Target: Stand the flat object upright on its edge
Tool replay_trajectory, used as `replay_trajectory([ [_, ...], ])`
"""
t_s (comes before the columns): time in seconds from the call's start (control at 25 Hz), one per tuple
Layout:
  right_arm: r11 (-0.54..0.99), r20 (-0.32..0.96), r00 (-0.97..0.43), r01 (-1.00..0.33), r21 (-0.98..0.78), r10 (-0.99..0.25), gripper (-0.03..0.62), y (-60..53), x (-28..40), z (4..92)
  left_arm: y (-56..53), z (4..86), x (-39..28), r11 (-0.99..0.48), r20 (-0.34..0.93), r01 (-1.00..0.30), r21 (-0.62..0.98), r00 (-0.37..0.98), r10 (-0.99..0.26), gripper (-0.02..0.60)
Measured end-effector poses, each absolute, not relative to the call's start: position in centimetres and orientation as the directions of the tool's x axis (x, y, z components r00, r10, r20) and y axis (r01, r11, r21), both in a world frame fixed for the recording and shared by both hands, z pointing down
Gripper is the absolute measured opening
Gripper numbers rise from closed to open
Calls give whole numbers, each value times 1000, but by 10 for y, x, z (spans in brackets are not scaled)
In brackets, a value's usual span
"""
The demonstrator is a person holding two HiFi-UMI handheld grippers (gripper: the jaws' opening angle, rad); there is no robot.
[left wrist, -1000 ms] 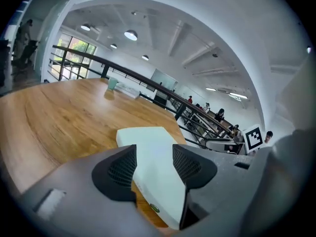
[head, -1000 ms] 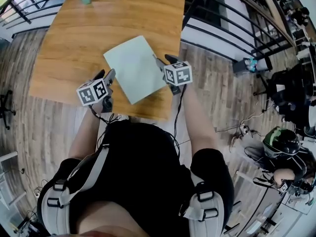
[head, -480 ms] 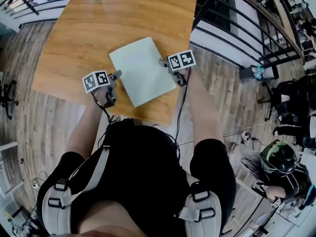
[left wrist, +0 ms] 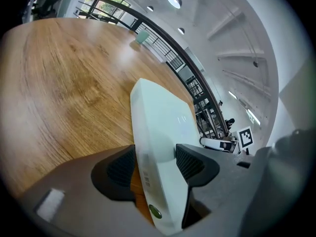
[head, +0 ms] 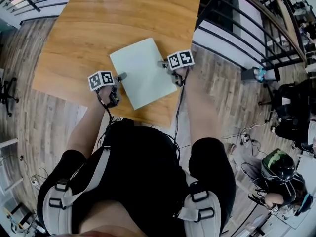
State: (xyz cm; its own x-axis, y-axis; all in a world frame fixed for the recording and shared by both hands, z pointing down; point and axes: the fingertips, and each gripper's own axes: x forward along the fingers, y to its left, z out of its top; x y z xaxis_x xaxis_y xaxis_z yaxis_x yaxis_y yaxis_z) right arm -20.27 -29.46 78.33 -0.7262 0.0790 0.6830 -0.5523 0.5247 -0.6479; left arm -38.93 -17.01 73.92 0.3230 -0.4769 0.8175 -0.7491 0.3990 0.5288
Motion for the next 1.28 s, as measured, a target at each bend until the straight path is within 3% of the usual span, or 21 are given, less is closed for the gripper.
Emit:
replay_trajectory([
  [0.24, 526, 698, -711, -562, -638, 87, 170, -293, -205, 783, -169, 746, -387, 426, 784, -681, 596, 379, -491, 224],
  [0.56, 506, 657, -752, -553, -662, 39, 166, -282, -199, 765, -172, 726, -389, 348, 777, -732, 586, 384, -499, 216],
  [0.84, 557, 614, -778, -571, -603, -131, 166, -294, -187, 708, -207, 657, -384, 114, 715, -849, 516, 354, -603, 216],
  [1.28, 646, 427, -724, -684, -339, -542, 166, -328, -152, 584, -268, 560, -363, -269, 552, -902, 338, 422, -719, 216],
])
